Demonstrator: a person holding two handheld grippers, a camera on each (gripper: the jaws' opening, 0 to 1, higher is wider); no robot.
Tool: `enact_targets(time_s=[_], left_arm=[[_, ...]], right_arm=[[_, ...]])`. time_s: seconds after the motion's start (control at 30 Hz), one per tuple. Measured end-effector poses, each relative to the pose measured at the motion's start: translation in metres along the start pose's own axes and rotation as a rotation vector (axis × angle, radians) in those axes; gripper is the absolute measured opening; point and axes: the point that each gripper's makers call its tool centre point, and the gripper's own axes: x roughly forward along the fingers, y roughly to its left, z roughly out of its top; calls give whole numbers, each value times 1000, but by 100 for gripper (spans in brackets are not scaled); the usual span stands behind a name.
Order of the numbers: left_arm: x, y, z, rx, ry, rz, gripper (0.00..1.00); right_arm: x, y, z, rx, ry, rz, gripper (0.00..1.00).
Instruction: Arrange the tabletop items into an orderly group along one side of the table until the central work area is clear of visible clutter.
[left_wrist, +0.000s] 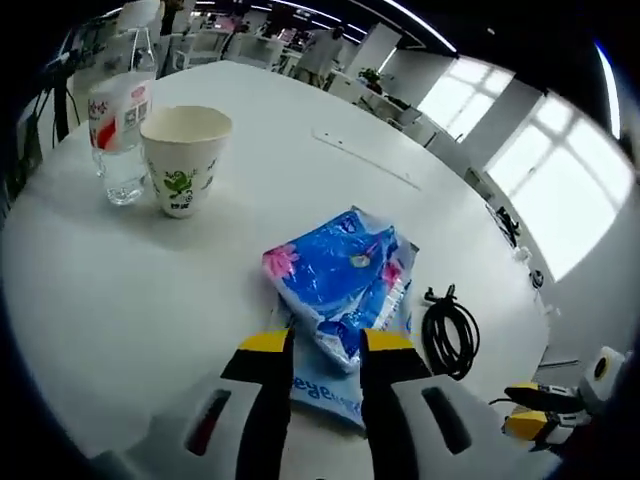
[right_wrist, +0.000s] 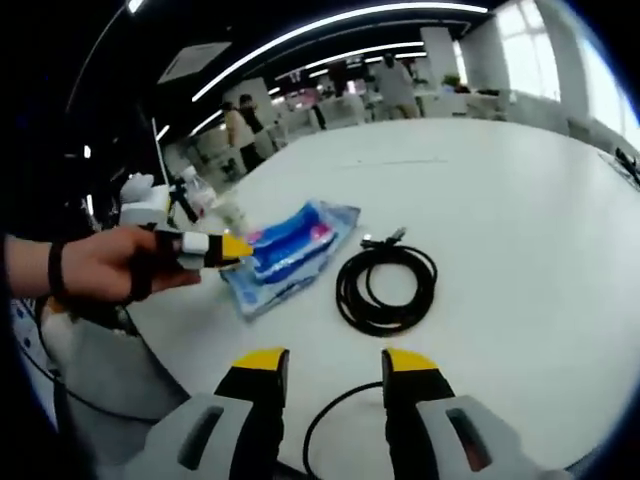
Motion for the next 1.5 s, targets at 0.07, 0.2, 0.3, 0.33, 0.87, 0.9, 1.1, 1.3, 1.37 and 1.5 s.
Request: enact_targets(time_s=[0.07, 0.2, 0.3, 0.33, 0.87, 0.9, 1.1, 1.3, 1.37, 1.5], left_arm=[[0, 2, 0, 8, -1, 10, 4], [-3, 3, -2, 11, 3, 14, 2], [-9, 3, -4, 3, -4, 13, 0], [-11, 2, -5, 10, -4, 11, 0], [-39, -15, -23, 82, 10, -54, 0], [-40, -15, -25, 86, 11, -57, 0], [-56, -21, -24, 105, 5, -74, 0], [-65, -26, -27, 110, 5, -86, 0], [-69, -26, -30, 117, 11, -87, 0], [-71, -26, -35, 124, 24, -86, 0]], right_arm=[[-1, -2, 0, 1, 0, -5, 35], [-2, -5, -2, 10, 5, -11, 35], [0, -4, -3, 19, 12, -12, 35], [1, -3, -3, 23, 11, -11, 35], [7, 9, -6, 47, 19, 7, 33], [8, 9, -6, 49, 17, 7, 33], [15, 14, 6, 51, -3, 18, 34], [29, 16, 12, 63, -8, 38, 35], [37, 20, 9, 75, -3, 51, 35], [56, 26, -2, 105, 26, 74, 34]])
